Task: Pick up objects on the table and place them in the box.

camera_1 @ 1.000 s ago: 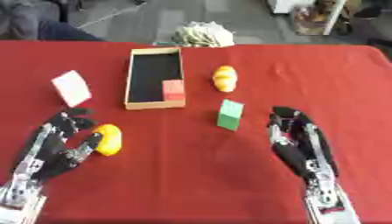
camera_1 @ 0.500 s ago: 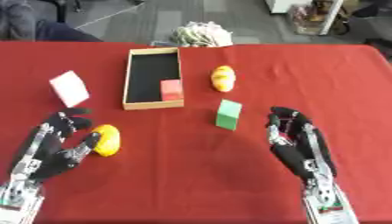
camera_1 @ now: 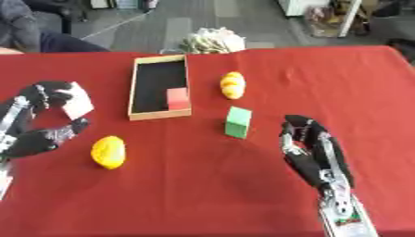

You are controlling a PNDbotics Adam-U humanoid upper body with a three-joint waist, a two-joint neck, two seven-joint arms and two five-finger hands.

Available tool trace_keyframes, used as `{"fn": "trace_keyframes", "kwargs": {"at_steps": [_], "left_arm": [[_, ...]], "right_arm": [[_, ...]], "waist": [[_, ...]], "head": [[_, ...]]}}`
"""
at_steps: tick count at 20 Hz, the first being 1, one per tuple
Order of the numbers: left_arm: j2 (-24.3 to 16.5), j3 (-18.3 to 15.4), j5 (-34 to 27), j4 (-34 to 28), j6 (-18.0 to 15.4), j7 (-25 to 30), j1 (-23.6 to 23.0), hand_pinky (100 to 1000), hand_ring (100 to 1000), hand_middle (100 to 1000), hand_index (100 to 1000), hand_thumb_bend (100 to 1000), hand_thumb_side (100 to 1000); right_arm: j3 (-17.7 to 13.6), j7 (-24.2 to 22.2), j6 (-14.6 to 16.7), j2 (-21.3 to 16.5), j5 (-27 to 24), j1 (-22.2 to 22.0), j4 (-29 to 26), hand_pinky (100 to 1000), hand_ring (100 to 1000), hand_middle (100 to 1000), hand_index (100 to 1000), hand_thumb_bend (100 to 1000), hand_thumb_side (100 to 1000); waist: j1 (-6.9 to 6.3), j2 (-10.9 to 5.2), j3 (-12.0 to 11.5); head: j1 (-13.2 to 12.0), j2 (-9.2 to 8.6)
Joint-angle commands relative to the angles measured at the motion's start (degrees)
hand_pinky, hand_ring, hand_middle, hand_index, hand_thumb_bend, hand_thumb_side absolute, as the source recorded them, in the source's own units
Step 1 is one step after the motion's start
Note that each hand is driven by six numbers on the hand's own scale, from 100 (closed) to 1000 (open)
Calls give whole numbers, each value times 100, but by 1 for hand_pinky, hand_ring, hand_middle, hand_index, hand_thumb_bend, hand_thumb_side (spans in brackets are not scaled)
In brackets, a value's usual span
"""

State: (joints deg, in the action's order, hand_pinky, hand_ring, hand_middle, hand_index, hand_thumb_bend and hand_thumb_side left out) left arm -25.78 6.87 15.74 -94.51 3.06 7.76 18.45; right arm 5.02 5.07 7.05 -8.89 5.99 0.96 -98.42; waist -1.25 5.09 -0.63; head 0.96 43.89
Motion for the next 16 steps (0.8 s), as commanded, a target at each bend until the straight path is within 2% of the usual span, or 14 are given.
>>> {"fn": "trace_keyframes", "kwargs": {"at_steps": [1, 6, 8, 12, 16], "left_arm": [[-639, 295, 316, 370, 305, 205, 413, 850, 812, 817, 882, 705, 350], [-1442, 1065, 810, 1171, 769, 693, 1213, 876, 838, 844, 909, 755, 331], [-1731, 1230, 1002, 1484, 830, 885, 1493, 874, 836, 841, 910, 765, 322], [-1678, 1165, 1397, 2125, 870, 1279, 1875, 876, 837, 841, 913, 775, 304], [-1405, 904, 1793, 2770, 915, 1676, 2183, 872, 833, 836, 909, 774, 281]], "right_arm": [[-13, 4, 14, -115, 44, 29, -56, 714, 613, 612, 737, 100, 278], [52, -59, 24, -112, 20, 24, -46, 714, 613, 612, 737, 100, 278], [75, -84, 28, -97, 7, 31, -44, 715, 613, 612, 737, 100, 278], [88, -103, 30, -97, -8, 24, -40, 715, 613, 612, 737, 100, 278], [95, -116, 34, -93, -18, 11, -36, 715, 613, 611, 737, 100, 278]], "waist": [[-98, -158, 30], [-102, -194, 177], [-90, -198, 254], [-93, -215, 338], [-86, -232, 379]], "head": [[19, 23], [-96, 23], [-138, 23], [-147, 23], [-127, 23]]}}
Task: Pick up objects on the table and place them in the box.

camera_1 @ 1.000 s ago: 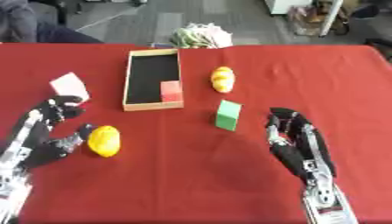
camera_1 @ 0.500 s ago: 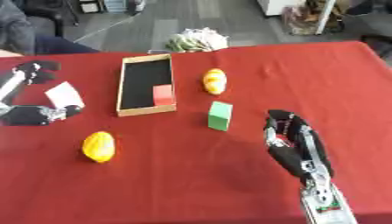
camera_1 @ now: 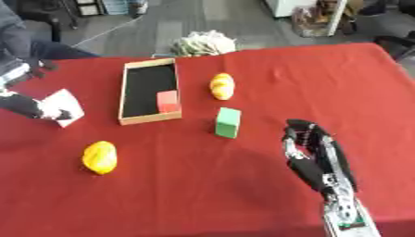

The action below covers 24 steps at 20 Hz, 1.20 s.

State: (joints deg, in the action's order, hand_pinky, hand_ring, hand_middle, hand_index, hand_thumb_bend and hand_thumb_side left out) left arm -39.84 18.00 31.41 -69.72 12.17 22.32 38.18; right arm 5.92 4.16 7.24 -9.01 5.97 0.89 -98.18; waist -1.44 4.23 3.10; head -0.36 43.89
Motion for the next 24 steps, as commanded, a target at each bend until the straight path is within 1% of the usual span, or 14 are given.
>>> {"fn": "trace_keyframes", "kwargs": {"at_steps": [1, 5, 8, 16, 20, 22, 24], "left_arm": [[62, -286, 326, 452, -23, 318, 280, 870, 831, 835, 908, 774, 277], [254, -561, 715, 1084, -221, 703, 538, 866, 827, 829, 907, 771, 263], [366, -733, 1016, 1575, -371, 743, 681, 862, 823, 823, 904, 762, 250], [626, -1111, 1778, 2748, -730, 72, 844, 835, 789, 779, 876, 705, 200], [779, -1325, 2180, 2999, -907, -304, 849, 826, 777, 767, 867, 688, 192], [841, -1422, 2297, 3056, -1019, -370, 856, 827, 778, 770, 868, 697, 208], [864, -1475, 2274, 3071, -1103, -364, 870, 830, 782, 775, 872, 713, 232]], "right_arm": [[3, -24, 14, -82, -17, 12, -59, 715, 613, 611, 737, 100, 278], [9, -31, 14, -72, -27, 6, -58, 715, 613, 611, 737, 100, 278], [14, -41, 15, -70, -31, -2, -53, 715, 613, 611, 737, 100, 278], [13, -47, 17, -65, -39, -6, -53, 716, 613, 611, 737, 100, 277], [15, -52, 17, -55, -45, -2, -57, 716, 613, 611, 737, 100, 277], [8, -47, 16, -53, -44, -3, -58, 716, 613, 611, 737, 100, 277], [1, -39, 13, -54, -44, -4, -59, 716, 613, 611, 737, 100, 277]], "waist": [[-64, -149, 11], [-49, -163, 21], [-42, -168, 24], [-20, -166, 37], [6, -159, 42], [17, -155, 42], [21, -153, 40]], "head": [[8, 23], [17, 23], [11, 23], [19, 23], [18, 23], [19, 23], [17, 23]]}}
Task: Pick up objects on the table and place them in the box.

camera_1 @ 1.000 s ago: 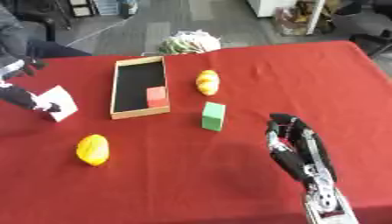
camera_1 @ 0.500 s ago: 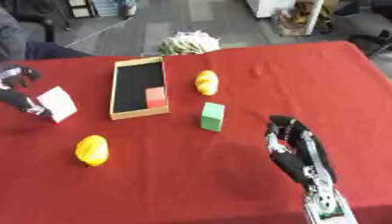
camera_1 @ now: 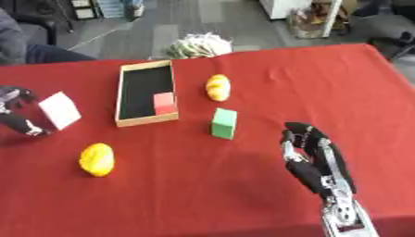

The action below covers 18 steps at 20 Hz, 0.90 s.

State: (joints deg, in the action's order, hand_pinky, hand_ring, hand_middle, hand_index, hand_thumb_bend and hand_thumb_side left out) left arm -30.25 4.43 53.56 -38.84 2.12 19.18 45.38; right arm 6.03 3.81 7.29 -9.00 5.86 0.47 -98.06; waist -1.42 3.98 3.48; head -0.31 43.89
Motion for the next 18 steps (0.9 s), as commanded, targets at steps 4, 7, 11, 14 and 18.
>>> {"fn": "trace_keyframes", "kwargs": {"at_steps": [4, 7, 11, 14, 18], "left_arm": [[-65, -150, -65, -42, -71, -99, 183, 829, 781, 776, 870, 732, 268], [-17, -149, -181, -30, 12, -203, 185, 826, 778, 773, 868, 737, 283], [67, -147, -348, 7, 64, -333, 177, 815, 762, 756, 855, 732, 287], [131, -144, -456, 26, 105, -504, 160, 800, 738, 730, 833, 682, 256], [171, -136, -546, 48, 208, -805, 132, 766, 673, 658, 779, 539, 125]], "right_arm": [[-7, -9, 8, -48, -34, 39, -69, 716, 613, 611, 738, 100, 277], [-11, -8, 10, -47, -35, 38, -68, 716, 613, 611, 738, 100, 276], [-9, -10, 9, -40, -39, 34, -65, 716, 613, 611, 738, 100, 277], [-3, -17, 10, -33, -42, 37, -63, 716, 613, 611, 738, 100, 278], [-10, -13, 11, -29, -44, 37, -61, 717, 613, 611, 738, 100, 278]], "waist": [[15, -130, 4], [22, -130, 20], [28, -126, 40], [31, -118, 53], [35, -103, 77]], "head": [[-5, 23], [-3, 23], [-16, 23], [-20, 23], [-16, 23]]}}
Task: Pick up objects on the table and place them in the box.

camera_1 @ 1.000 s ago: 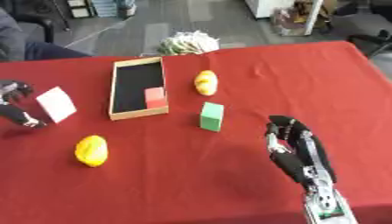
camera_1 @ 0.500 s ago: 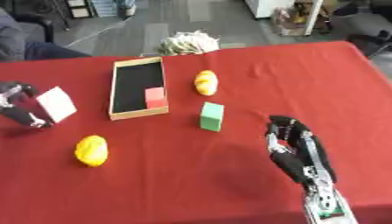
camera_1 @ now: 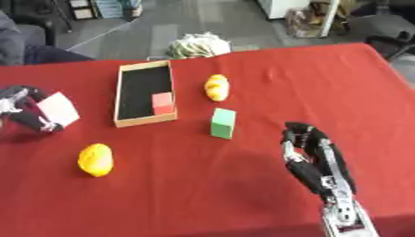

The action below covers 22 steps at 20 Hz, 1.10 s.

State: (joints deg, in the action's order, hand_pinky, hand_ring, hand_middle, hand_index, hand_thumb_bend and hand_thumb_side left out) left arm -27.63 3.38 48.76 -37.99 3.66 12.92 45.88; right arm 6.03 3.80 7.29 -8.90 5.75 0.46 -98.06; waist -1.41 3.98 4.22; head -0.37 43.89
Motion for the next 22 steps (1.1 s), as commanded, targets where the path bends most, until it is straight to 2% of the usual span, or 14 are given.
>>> {"fn": "trace_keyframes", "kwargs": {"at_steps": [1, 5, 10, 18, 22], "left_arm": [[-90, -36, -99, -35, 84, -262, 80, 754, 647, 629, 758, 475, 100], [-118, -51, -351, -98, 146, -586, 86, 721, 589, 565, 702, 441, 100], [-161, 66, -813, -467, 15, -772, 188, 720, 580, 555, 692, 444, 100], [186, 660, -872, -1151, -889, 12, 374, 739, 607, 584, 717, 475, 100], [371, 856, -710, -1245, -1154, 231, 408, 746, 620, 599, 729, 497, 100]], "right_arm": [[-11, -10, 11, -39, -33, 38, -61, 717, 613, 611, 738, 100, 277], [-13, -8, 11, -36, -33, 37, -56, 717, 613, 611, 738, 100, 280], [-11, -7, 12, -42, -34, 29, -50, 717, 613, 611, 738, 100, 281], [27, -42, 15, -28, -55, 52, -49, 717, 613, 610, 738, 100, 283], [43, -56, 12, -23, -67, 74, -52, 718, 613, 610, 738, 100, 284]], "waist": [[35, -100, 6], [26, -94, 8], [18, -100, 10], [42, -70, 122], [64, -34, 197]], "head": [[-8, 23], [6, 23], [22, 23], [-8, 23], [-27, 23]]}}
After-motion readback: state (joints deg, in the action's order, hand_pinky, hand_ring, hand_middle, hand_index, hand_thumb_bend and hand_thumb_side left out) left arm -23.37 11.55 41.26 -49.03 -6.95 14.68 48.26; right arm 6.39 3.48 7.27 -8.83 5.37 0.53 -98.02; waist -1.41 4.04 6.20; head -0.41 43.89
